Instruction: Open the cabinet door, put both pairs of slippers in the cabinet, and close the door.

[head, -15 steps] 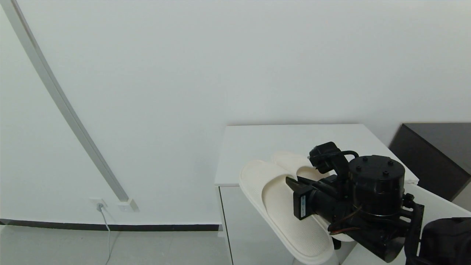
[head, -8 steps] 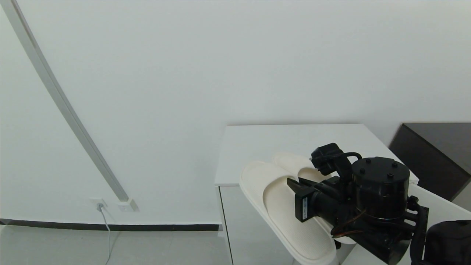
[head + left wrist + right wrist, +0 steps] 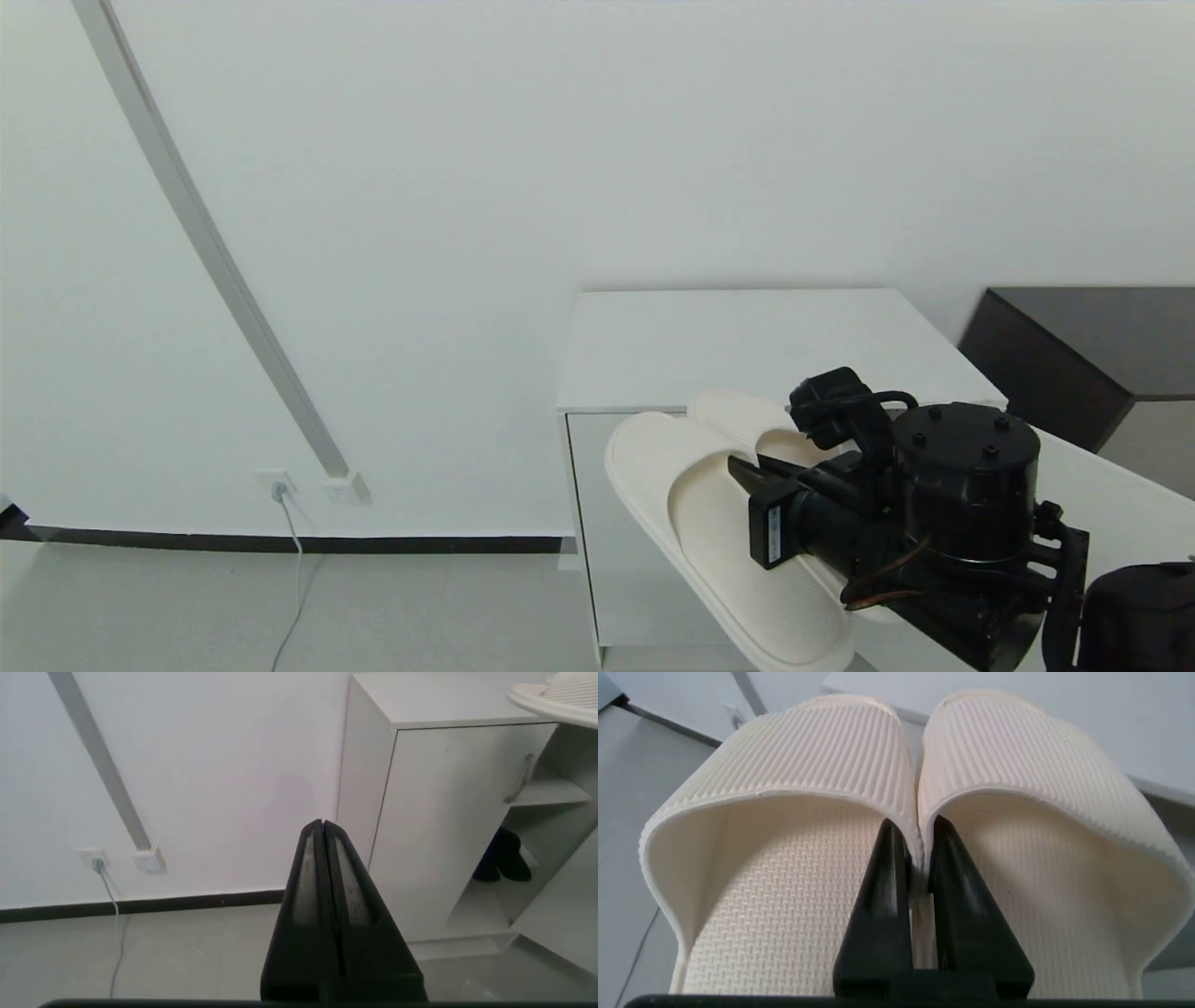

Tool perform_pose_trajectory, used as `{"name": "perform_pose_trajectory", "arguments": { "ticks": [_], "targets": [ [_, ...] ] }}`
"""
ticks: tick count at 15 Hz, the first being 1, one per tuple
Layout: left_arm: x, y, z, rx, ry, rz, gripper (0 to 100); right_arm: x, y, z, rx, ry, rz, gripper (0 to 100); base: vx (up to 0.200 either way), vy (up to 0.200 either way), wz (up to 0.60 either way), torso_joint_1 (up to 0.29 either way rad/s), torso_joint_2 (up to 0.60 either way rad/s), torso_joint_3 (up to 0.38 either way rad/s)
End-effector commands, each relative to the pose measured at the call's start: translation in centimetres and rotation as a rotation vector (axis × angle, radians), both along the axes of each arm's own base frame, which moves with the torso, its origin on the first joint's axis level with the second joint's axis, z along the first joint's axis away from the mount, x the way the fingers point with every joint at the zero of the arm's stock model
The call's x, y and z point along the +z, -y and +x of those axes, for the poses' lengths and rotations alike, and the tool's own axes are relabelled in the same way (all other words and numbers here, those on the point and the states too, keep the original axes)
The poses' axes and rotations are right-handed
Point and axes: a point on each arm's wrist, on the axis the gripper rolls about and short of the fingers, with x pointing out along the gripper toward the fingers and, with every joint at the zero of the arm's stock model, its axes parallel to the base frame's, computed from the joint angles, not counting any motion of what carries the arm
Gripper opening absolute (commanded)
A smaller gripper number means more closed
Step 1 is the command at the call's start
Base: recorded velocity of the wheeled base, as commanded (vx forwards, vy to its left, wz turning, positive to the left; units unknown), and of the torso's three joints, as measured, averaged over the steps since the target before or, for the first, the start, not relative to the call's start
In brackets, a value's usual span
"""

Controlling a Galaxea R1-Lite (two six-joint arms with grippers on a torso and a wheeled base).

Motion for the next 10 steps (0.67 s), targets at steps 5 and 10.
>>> {"name": "perform_pose_trajectory", "arguments": {
  "ticks": [5,10],
  "targets": [
    [0.0,0.0,0.0,0.0,0.0,-0.002,0,-0.24,0.02,-0.01,0.0,-0.005,-0.008,0,0.0,0.0,0.0,-0.01,0.0,0.001],
    [0.0,0.0,0.0,0.0,0.0,-0.002,0,-0.29,0.01,0.01,0.0,-0.006,-0.009,0,0.0,0.0,0.0,0.0,0.0,0.0]
  ]
}}
